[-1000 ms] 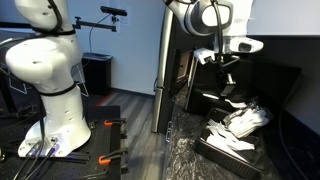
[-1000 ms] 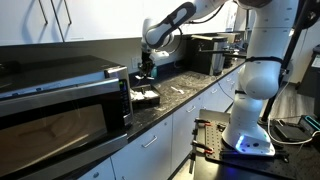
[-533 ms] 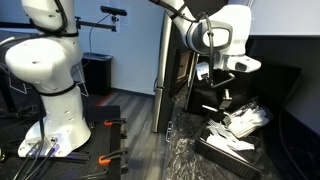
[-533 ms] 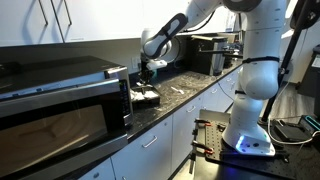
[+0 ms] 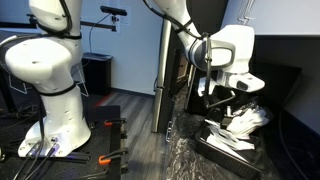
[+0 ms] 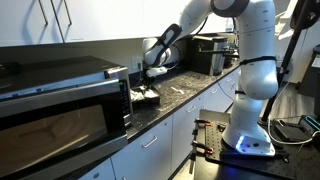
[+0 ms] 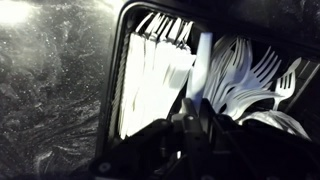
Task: Pick up the white fork from the top of the microwave and place it on the black cutlery tray
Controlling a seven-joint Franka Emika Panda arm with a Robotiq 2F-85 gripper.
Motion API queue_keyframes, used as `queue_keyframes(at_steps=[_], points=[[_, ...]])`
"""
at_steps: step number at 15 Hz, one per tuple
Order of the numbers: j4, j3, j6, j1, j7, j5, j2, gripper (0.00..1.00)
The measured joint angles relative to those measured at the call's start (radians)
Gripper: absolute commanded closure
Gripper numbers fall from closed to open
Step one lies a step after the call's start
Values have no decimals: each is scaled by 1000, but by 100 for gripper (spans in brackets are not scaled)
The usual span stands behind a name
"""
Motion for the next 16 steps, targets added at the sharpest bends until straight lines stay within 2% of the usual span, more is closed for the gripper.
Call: queue_keyframes(at_steps=[5, 16], points=[[62, -3, 0, 1, 3, 1, 75, 97], [203, -19, -2, 43, 147, 1, 208, 97]])
